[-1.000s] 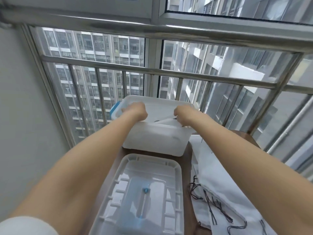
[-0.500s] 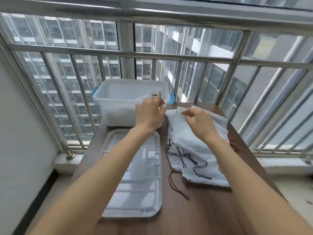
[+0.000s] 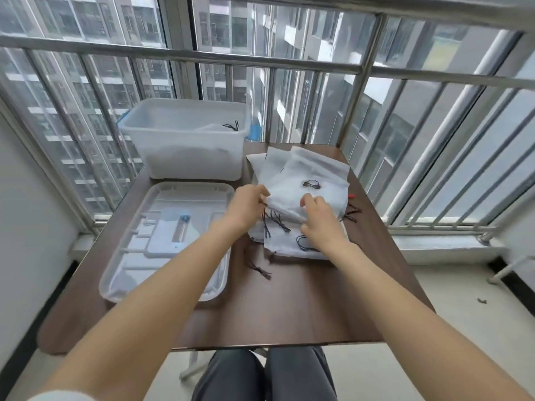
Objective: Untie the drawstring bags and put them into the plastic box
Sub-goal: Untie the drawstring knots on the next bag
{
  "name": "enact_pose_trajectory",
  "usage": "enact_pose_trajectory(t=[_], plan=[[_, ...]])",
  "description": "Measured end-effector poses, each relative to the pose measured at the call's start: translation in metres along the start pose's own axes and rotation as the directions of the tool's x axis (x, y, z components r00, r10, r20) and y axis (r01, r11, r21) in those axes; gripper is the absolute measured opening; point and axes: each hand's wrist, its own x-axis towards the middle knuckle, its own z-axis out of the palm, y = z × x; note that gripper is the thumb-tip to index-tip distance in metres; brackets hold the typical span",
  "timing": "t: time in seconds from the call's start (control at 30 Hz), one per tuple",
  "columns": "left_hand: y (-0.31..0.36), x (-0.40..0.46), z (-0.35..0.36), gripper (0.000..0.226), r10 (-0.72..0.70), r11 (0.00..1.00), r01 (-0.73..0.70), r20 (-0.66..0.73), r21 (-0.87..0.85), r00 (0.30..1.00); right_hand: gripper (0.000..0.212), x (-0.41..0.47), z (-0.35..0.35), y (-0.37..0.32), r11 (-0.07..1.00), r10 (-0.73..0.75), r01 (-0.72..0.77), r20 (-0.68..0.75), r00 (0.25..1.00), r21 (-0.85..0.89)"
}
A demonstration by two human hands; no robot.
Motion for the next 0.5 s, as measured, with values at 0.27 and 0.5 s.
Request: enact_pose_trajectory(t=[0.27,0.5], plan=[[0.009,-0.027,-0.031,0.015,0.031,0.977,-0.041,-0.051,-0.21,0.998,0.034,-0.018,-0.018,0.023,0.993,0.112,-0.114,-0.12,0.986,-0.01],[0.018,-0.04,-0.031,0.022,-0.146,0.695,0.133,0.043,-0.706,0.988,0.021,-0.029,-0.024,0.027,0.981,0.194,-0.19,-0.193,0.962,0.04]])
